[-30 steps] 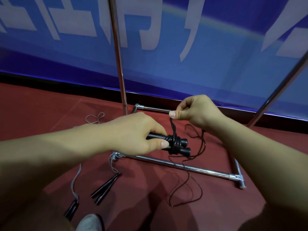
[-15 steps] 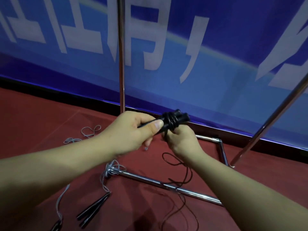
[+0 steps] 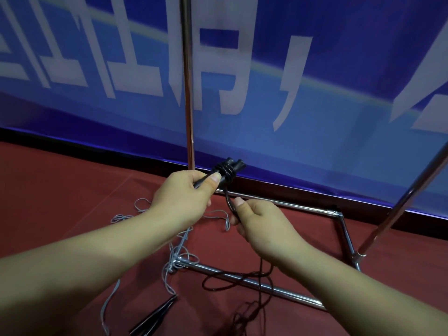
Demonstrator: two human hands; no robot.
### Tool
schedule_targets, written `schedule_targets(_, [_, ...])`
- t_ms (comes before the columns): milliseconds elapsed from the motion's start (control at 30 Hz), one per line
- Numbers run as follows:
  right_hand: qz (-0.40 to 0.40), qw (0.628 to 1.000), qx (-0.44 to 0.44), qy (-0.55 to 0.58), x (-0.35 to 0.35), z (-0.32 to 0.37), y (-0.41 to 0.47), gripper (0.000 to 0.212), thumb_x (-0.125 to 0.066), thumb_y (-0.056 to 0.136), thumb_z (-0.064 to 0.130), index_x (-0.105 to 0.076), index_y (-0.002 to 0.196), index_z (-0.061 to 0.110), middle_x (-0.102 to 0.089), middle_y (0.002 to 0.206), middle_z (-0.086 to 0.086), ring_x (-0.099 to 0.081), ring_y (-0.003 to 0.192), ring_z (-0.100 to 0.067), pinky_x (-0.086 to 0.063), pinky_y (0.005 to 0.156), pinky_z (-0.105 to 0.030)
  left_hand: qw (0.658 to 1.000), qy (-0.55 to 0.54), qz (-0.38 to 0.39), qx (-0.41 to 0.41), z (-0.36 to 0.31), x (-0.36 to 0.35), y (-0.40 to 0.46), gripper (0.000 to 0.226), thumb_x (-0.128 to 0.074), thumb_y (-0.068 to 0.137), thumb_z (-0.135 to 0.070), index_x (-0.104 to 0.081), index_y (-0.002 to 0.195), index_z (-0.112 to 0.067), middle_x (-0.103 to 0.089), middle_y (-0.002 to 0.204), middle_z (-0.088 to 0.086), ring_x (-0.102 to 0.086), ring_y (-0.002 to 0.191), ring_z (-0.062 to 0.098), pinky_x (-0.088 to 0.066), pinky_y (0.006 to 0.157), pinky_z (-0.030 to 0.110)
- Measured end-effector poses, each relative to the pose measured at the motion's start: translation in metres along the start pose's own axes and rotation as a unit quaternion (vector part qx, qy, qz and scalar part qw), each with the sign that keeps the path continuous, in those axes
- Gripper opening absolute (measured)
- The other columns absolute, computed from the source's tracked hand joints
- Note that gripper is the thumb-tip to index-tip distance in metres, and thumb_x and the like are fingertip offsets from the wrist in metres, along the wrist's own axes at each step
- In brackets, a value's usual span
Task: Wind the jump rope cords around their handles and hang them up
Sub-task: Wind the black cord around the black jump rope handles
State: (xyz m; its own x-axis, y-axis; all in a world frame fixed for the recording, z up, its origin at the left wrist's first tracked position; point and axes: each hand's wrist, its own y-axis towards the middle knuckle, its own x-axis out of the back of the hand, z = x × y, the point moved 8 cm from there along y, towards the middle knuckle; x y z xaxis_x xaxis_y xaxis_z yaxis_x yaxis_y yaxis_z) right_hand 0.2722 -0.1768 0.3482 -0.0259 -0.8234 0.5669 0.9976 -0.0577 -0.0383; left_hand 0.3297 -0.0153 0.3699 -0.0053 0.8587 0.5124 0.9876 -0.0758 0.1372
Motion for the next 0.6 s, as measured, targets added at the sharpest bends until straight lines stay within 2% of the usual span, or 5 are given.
schedule_targets(67, [0.032, 0.999, 0.006, -0.03, -0.003, 0.002, -0.002, 0.041, -0.037, 0.105, 0.041, -0.062, 0.081, 0.019, -0.053, 0.062, 0.007, -0.041, 0.051, -0.002, -0.032, 0.056, -0.024, 0.998, 0.059, -0.017, 0.017, 0.006, 0.006, 0.004, 0.042, -0.053, 0.093, -0.061, -0.065, 0.068, -0.029, -0.061, 0.053, -0.013, -0.052, 0.047, 0.007, -0.037, 0.057, 0.028])
schedule_targets(200, [0.096, 0.995, 0.002, -0.037, -0.017, 0.003, -0.011, 0.024, -0.045, 0.103, 0.035, -0.063, 0.099, 0.019, -0.057, 0.072, 0.008, -0.049, 0.063, -0.008, -0.037, 0.063, -0.025, 0.977, 0.211, -0.019, 0.009, 0.01, 0.013, 0.01, 0.031, -0.051, 0.093, -0.064, -0.068, 0.093, -0.038, -0.066, 0.072, -0.012, -0.064, 0.078, 0.018, -0.041, 0.065, 0.031])
schedule_targets(400, [0.154, 0.987, -0.028, -0.023, -0.022, 0.003, -0.019, 0.017, -0.053, 0.096, 0.037, -0.063, 0.097, 0.023, -0.066, 0.087, 0.004, -0.056, 0.072, -0.014, -0.041, 0.066, -0.028, 0.96, 0.281, -0.008, 0.003, 0.02, 0.011, 0.015, 0.032, -0.051, 0.092, -0.066, -0.069, 0.112, -0.046, -0.062, 0.073, -0.015, -0.061, 0.081, 0.021, -0.042, 0.067, 0.031])
schedule_targets(500, [0.163, 0.986, -0.039, -0.016, -0.02, -0.001, -0.022, 0.018, -0.056, 0.094, 0.041, -0.065, 0.093, 0.025, -0.066, 0.084, 0.006, -0.058, 0.069, -0.013, -0.046, 0.066, -0.03, 0.944, 0.33, -0.01, 0.003, 0.026, 0.014, 0.018, 0.033, -0.05, 0.094, -0.065, -0.067, 0.116, -0.048, -0.066, 0.083, -0.013, -0.065, 0.091, 0.024, -0.041, 0.07, 0.03])
schedule_targets(600, [0.153, 0.988, -0.033, -0.013, -0.013, -0.002, -0.022, 0.02, -0.057, 0.095, 0.036, -0.067, 0.093, 0.018, -0.057, 0.066, 0.002, -0.052, 0.06, -0.016, -0.044, 0.062, -0.033, 0.938, 0.344, -0.008, 0.032, 0.044, 0.021, 0.022, 0.033, -0.05, 0.093, -0.065, -0.068, 0.113, -0.045, -0.068, 0.087, -0.009, -0.067, 0.098, 0.027, -0.043, 0.071, 0.031])
